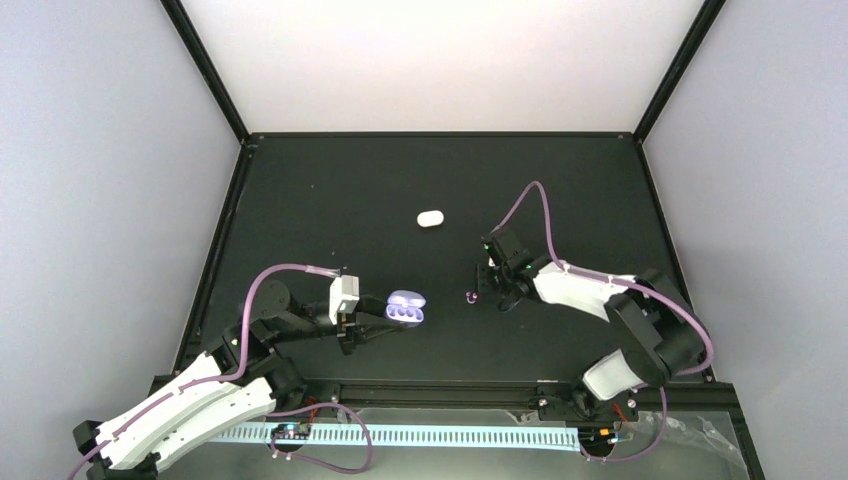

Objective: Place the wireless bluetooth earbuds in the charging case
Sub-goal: Adjust the earbud at the center of the board.

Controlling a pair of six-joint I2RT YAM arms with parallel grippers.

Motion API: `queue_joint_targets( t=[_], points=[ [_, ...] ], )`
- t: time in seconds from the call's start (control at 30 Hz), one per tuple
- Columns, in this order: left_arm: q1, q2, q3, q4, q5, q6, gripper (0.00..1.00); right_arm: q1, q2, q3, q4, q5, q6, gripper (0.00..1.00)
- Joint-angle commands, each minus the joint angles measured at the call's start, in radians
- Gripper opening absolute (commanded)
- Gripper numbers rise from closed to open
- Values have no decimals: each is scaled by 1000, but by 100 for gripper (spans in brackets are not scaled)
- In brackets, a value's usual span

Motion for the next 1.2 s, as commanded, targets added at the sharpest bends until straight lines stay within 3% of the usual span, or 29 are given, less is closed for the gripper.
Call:
queue_joint_targets(
  t=[0.0,0.37,0.6,1.17],
  points=[
    [-3,8,21,9,-11,-4,2,3,-94,-25,-60,7,-6,25],
    [-3,11,18,16,-13,-8,2,25,-142,-101,-64,27,18,24],
    [-3,4,20,2,-8,-14,1,29,-78,-64,-50,23,2,21],
    [-3,2,16,8,-3,-23,1,180,-49,28,-55,-45,10,21]
  ],
)
